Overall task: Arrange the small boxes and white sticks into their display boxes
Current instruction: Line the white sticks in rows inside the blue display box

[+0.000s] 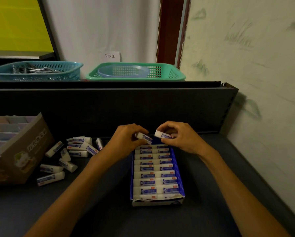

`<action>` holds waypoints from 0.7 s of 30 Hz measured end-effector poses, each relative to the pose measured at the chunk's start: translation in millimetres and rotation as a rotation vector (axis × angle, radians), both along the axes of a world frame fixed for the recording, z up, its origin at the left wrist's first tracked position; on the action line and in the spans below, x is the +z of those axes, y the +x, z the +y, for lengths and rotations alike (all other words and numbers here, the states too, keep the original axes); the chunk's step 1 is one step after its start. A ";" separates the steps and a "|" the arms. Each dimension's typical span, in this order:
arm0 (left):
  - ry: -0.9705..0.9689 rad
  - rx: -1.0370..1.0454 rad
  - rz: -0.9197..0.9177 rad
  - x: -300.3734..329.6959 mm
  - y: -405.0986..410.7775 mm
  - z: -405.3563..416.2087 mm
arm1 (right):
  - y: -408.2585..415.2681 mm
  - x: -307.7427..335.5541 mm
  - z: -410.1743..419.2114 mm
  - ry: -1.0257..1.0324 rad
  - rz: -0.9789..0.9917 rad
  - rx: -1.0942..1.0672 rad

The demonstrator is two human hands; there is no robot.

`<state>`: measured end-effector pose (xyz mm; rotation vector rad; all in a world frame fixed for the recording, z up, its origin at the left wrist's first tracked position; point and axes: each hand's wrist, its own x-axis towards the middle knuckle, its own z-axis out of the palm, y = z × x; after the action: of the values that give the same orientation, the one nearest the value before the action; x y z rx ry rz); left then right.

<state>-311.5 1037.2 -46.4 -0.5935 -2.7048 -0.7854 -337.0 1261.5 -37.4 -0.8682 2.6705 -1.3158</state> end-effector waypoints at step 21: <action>-0.348 0.082 -0.075 1.0 4.0 7.1 | -8.2 -14.0 -6.5 0.535 0.199 -0.007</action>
<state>-307.6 1044.2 -45.4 -0.5290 -2.9371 -0.3218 -345.2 1255.0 -51.3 -0.9444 2.9421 -0.4764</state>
